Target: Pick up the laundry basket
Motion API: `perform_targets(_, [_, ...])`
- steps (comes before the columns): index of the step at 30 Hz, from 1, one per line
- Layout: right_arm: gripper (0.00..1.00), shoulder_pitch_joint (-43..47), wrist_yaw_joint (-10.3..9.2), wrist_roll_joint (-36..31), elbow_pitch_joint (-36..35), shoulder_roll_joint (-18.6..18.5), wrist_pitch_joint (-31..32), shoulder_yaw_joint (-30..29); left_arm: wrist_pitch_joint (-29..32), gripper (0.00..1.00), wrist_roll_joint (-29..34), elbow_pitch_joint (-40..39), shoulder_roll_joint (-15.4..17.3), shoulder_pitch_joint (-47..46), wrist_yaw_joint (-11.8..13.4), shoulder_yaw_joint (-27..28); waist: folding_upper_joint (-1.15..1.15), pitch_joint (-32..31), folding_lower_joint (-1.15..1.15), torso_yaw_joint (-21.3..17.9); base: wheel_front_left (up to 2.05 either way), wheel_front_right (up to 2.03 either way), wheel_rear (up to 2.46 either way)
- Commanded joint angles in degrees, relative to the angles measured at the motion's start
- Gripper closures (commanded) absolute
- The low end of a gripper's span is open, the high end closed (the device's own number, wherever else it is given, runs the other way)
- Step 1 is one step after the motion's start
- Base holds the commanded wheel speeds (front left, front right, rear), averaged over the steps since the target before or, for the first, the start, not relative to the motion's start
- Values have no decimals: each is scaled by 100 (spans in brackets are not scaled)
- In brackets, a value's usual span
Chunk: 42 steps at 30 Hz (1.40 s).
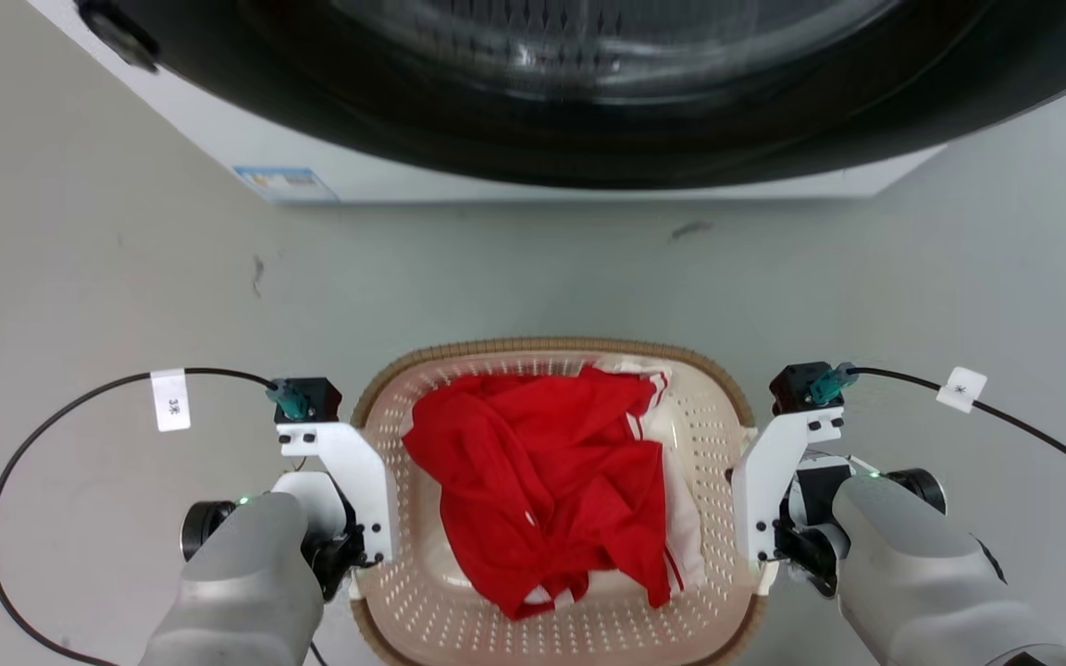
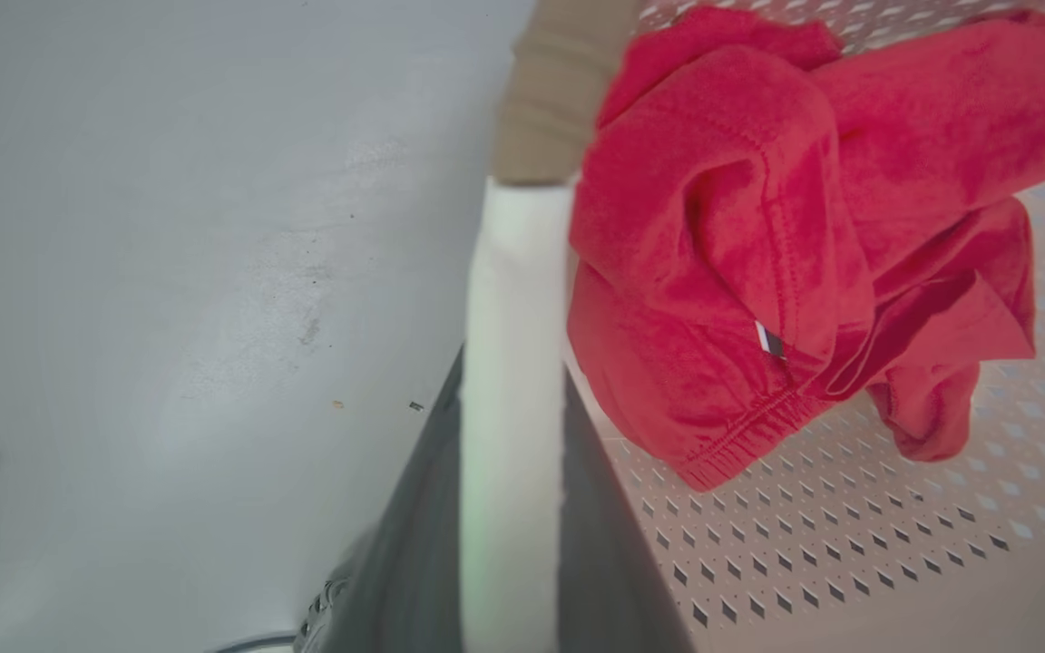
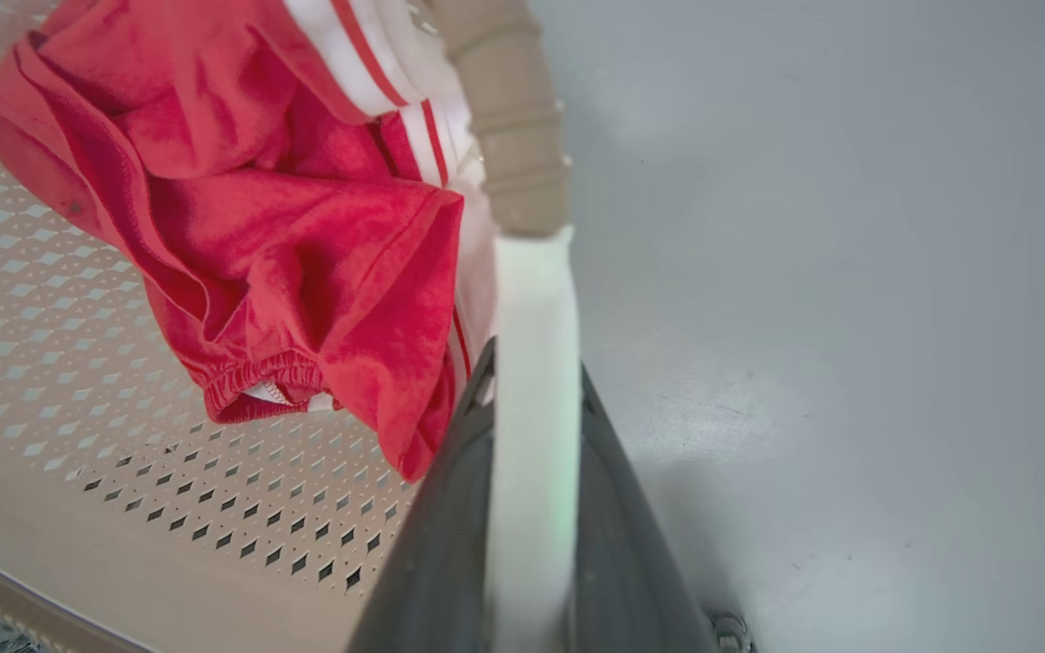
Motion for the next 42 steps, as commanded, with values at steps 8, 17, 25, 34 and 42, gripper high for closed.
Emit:
perform_targets(8, [100,96,28,242,-62,57,648,108,606,100,-303,-90,22,13,-18,-200,0,-855,0,-34,0,0,0])
perform_targets(17, [100,-61,27,509,-192,-98,1445,192,1198,100,-577,-94,149,-161,-16,-363,0,-1401,0,-60,0,0,0])
perform_targets(25, [100,-327,25,746,-282,-226,2143,243,1684,100,-783,-98,248,-423,-16,-432,0,-1778,0,-87,0,0,0])
perform_targets(34, [100,-643,25,1051,-311,-321,2883,202,2146,100,-955,-109,241,-646,-16,-568,0,-2127,0,-76,0,0,0])
perform_targets(42, [100,-768,25,1164,-259,-385,3379,273,2524,100,-1072,-124,171,-732,-16,-711,0,-2545,0,-42,0,0,0])
